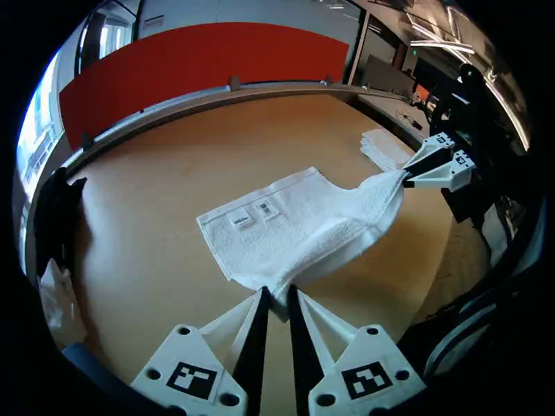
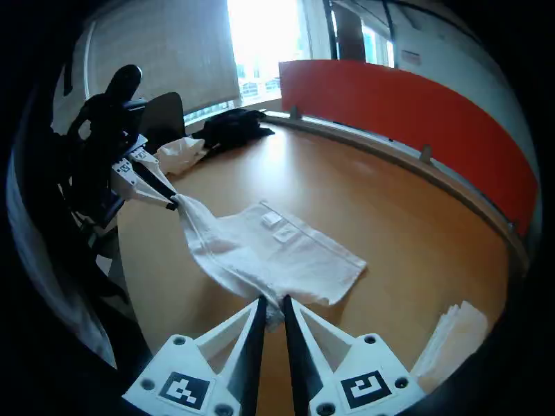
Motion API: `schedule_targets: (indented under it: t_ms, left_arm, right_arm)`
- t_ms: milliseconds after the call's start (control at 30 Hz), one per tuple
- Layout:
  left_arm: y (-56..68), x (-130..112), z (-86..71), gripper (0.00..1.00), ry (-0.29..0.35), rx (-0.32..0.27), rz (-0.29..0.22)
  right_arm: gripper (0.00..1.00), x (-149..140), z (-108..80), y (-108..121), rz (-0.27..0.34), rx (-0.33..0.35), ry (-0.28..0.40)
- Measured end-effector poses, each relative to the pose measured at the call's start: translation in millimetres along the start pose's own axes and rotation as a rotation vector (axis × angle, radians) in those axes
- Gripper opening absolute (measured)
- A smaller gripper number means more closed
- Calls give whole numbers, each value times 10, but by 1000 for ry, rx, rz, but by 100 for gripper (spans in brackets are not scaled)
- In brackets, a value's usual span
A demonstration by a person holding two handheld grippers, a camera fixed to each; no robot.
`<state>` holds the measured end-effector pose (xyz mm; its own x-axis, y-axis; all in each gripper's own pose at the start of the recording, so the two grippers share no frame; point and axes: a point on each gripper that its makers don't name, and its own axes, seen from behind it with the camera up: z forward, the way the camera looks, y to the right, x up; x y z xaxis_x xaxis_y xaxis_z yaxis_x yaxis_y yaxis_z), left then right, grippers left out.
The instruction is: Fold towel
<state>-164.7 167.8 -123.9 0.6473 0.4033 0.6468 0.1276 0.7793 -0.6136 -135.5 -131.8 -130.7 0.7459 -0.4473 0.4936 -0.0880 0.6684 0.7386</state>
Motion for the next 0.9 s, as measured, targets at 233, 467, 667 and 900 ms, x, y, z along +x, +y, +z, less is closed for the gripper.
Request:
schedule_targets:
  t_ms: [233,467,667,900]
  left_arm:
    - [-78,76,71,20,7,9,1]
    - [-213,173,222,20,14,27,6]
    - [-359,225,392,20,11,46,4]
    - [-505,276,557,20,1,68,3]
  right_arm:
    - [19,12,86,60,1,-3,-5]
    - [19,27,220,199,5,-19,-18]
    - [19,24,379,335,29,-29,-31]
    - [19,14,544,471,49,-40,-45]
